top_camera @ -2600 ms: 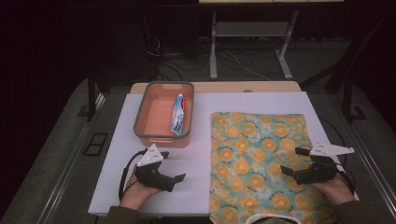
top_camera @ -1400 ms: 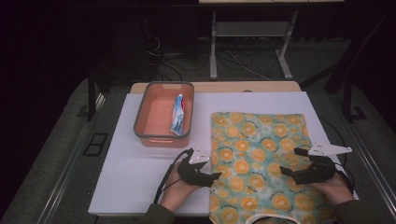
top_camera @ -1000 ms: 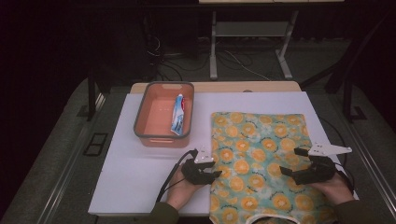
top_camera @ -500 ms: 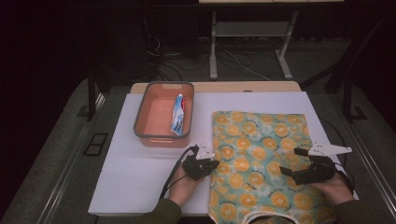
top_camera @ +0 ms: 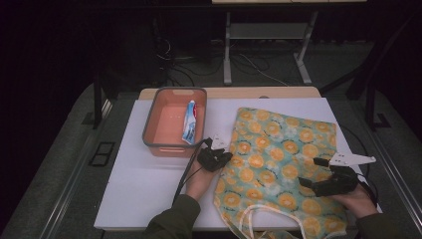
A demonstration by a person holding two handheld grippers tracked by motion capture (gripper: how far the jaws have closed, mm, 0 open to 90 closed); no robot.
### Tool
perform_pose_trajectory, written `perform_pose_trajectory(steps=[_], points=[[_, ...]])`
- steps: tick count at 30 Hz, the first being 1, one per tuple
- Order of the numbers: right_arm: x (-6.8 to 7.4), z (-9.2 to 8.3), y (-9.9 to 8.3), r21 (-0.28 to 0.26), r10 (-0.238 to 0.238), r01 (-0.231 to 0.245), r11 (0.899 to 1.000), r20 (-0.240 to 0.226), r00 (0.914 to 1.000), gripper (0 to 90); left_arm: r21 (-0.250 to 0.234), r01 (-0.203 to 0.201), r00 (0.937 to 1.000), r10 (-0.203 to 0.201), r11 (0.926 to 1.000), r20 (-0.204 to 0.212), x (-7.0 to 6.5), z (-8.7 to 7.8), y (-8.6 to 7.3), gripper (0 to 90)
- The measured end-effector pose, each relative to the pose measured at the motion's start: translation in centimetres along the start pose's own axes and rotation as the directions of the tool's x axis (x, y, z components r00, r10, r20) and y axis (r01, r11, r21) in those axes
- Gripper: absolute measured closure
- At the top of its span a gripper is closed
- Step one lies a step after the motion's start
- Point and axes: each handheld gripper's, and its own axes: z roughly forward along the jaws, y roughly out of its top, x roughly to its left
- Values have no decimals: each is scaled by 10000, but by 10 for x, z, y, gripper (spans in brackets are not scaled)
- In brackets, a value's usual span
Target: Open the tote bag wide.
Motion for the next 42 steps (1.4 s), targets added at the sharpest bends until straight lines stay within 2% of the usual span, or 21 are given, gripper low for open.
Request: perform_pose_trajectory(steps=[2, 4, 6, 7, 8, 10, 15, 17, 18, 22, 23, 24, 26, 28, 30, 32, 34, 35, 38, 40, 42], points=[[1, -1, 0, -13, -26, 26, 10000, -4, 10000, 38, -73, 226, 9996, -225, 9997, 152, -1, -8, 2, 676], [1, -1, 0, -29, -26, 26, 10000, 6, 10000, 38, -180, 107, 9996, -102, 9998, 278, -5, -21, 3, 581], [1, -1, 0, -17, -25, 25, 10000, 8, 10000, 38, -22, -2, 9987, 3, 10000, 501, -11, -35, 1, 491], [0, -1, 0, -8, -26, 26, 10000, 13, 10000, 38, -22, -2, 9987, 3, 10000, 501, -11, -35, 1, 466], [0, -1, 0, -1, -29, 29, 10000, 18, 10000, 38, -102, 16, 9984, -11, 9999, 561, -16, -49, -6, 442], [0, 0, 0, 10, -41, 40, 10000, 30, 10000, 38, -38, 211, 9972, -207, 9998, 715, -19, -58, -16, 407], [1, 0, 0, 52, -61, 60, 10000, 52, 10000, 38, 269, 569, 9920, -596, 9980, 1113, -29, -70, -41, 383], [1, 0, 0, 56, -69, 69, 10000, 68, 10000, 38, 305, 674, 9903, -706, 9973, 1196, -31, -70, -44, 390], [1, 0, 0, 71, -69, 69, 10000, 94, 9999, 38, 449, 777, 9873, -831, 9960, 1353, -34, -67, -47, 399], [1, 0, 0, 81, -65, 64, 9999, 106, 9999, 38, 742, 534, 9872, -638, 9958, 1459, -38, -60, -48, 444], [1, 0, 0, 71, -68, 68, 10000, 104, 9999, 38, 798, 354, 9886, -465, 9962, 1430, -40, -58, -48, 458], [1, 0, 0, 68, -56, 55, 10000, 108, 9999, 38, 796, -8, 9924, -90, 9968, 1224, -43, -58, -47, 498], [1, 0, 0, 62, -53, 53, 10000, 102, 9999, 38, 798, -123, 9929, 27, 9967, 1192, -45, -58, -47, 570], [1, 1, 0, 88, -70, 70, 9999, 94, 9999, 38, 828, -627, 9943, 550, 9946, 914, -50, -57, -47, 658], [1, 1, 0, 114, -113, 112, 9999, 94, 9999, 38, 847, -712, 9939, 636, 9939, 899, -50, -57, -46, 756], [2, 1, 0, 112, -96, 95, 9999, 98, 9999, 38, 887, -814, 9908, 709, 9927, 1151, -51, -56, -45, 870], [1, 1, 0, 113, -109, 107, 9999, 108, 9999, 38, 909, -874, 9906, 769, 9920, 1129, -51, -55, -44, 891], [1, 1, 0, 108, -114, 113, 9999, 103, 9999, 38, 949, -964, 9905, 861, 9908, 1073, -52, -54, -42, 893], [1, 1, 0, 117, -115, 113, 9999, 119, 9999, 38, 821, -886, 9927, 813, 9927, 890, -50, -51, -37, 894], [1, 1, 0, 129, -98, 96, 9999, 120, 9999, 38, 426, -824, 9959, 807, 9957, 413, -40, -49, -24, 894], [1, 2, 0, 143, -102, 100, 9998, 135, 9999, 38, 346, -850, 9964, 850, 9958, 15, -31, -45, -16, 894]])
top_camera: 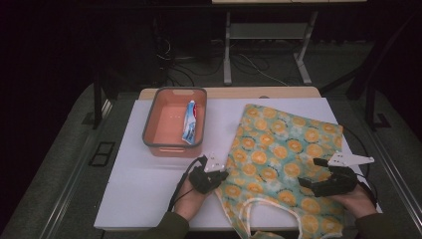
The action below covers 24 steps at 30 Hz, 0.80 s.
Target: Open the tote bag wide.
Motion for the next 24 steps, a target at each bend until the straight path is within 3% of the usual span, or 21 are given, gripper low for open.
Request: perform_pose_trajectory(steps=[1, 3, 6, 11, 14, 16, 18, 20, 24], points=[[0, 0, 0, 8, 3, -3, 10000, 4, 10000, 38, -5, -24, 9996, 23, 10000, -289, 5, 3, 3, 894], [0, 0, 0, 14, -9, 9, 10000, 12, 10000, 38, -207, 298, 9975, -311, 9993, -640, 18, 11, 10, 894], [0, 1, 0, 43, -32, 32, 10000, 9, 10000, 38, -175, 296, 9955, -311, 9994, -898, 27, 21, 15, 894], [0, 1, 0, 57, -22, 22, 10000, -34, 10000, 38, -105, 477, 9942, -485, 9988, -961, 32, 29, 14, 877], [1, 0, 0, 29, -36, 37, 10000, -119, 9999, 38, -115, 559, 9933, -568, 9984, -1005, 30, 23, 14, 700], [5, 0, 1, 104, -132, 134, 9999, -220, 9997, 39, -208, 606, 9941, -622, 9979, -892, 29, 19, 15, 594], [10, 1, 2, 212, -214, 226, 9995, -553, 9982, 39, -554, 550, 9972, -577, 9969, -470, 24, 1, 15, 536], [16, 4, 3, 366, -271, 304, 9989, -856, 9960, 39, -807, 477, 9982, -504, 9956, -324, 22, -8, 13, 504], [28, 8, 6, 645, -504, 591, 9962, -1288, 9904, 73, -1404, 904, 9957, -863, 9860, 349, 23, -38, -3, 412]])
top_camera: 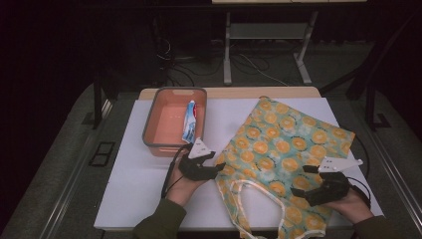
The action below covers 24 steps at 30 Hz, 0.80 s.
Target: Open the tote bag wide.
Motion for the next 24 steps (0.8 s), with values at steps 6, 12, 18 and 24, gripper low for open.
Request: perform_pose_trajectory(steps=[6, 12, 18, 24], points=[[16, 12, 7, 393, -404, 424, 9983, -495, 9980, 145, -78, 302, 9992, -300, 9995, 259, 7, -34, -31, 272], [28, 31, 13, 961, -721, 788, 9922, -709, 9949, 223, -201, 593, 9979, -587, 9980, 290, 11, -52, -54, 130], [33, 43, 16, 1238, -902, 987, 9874, -730, 9932, 279, -23, 440, 9989, -440, 9990, 158, 10, -46, -55, 0], [38, 52, 16, 1600, -1222, 1356, 9778, -908, 9883, 426, 200, 473, 9988, -475, 9987, 109, 12, -46, -56, 6]])
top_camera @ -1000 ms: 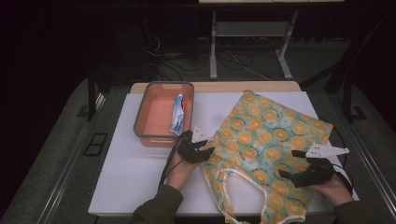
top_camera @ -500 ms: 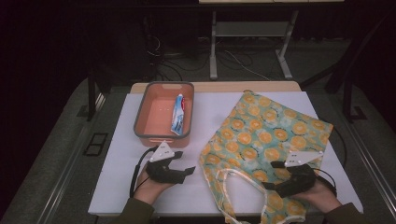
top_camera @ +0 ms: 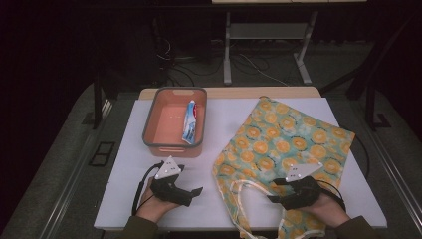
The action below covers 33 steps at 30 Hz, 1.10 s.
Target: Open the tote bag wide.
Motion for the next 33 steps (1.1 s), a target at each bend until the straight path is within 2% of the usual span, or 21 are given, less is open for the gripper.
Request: perform_pose_trajectory(steps=[4, 8, 10, 16, 20, 26, 30, 32, 33], points=[[2, 5, 0, 309, -246, 250, 9992, -127, 9996, 605, 106, 9, 10000, -9, 9999, -19, 1, 0, -1, 40], [1, 6, 1, 378, -468, 464, 9982, 103, 9989, 834, 16, 22, 10000, -22, 10000, -55, 1, 0, 0, 41], [-1, 7, 2, 391, -477, 473, 9981, 96, 9988, 885, 38, 17, 10000, -16, 10000, -72, 1, -1, 0, 48], [-5, 16, 15, 195, -340, 338, 9992, 123, 9993, 891, 6, 50, 9999, -50, 10000, -124, 1, -2, 0, 52], [-13, 26, 29, 0, -194, 194, 9998, 221, 9996, 892, -19, 52, 9999, -53, 10000, -143, 2, -3, 0, 52], [-28, 42, 51, -141, 159, -151, 9998, 626, 9979, 892, -64, 47, 9999, -48, 10000, -154, 3, -4, 1, 52], [-34, 50, 56, -58, 222, -219, 9997, 698, 9973, 887, -84, 46, 9999, -47, 10000, -147, 3, -4, 1, 52], [-34, 51, 55, -37, 226, -224, 9997, 673, 9975, 863, -104, 41, 9999, -42, 9999, -134, 3, -4, 1, 52], [-35, 49, 54, -90, 348, -343, 9994, 639, 9974, 636, -90, 37, 9999, -37, 10000, -102, 3, -4, 1, 52]])
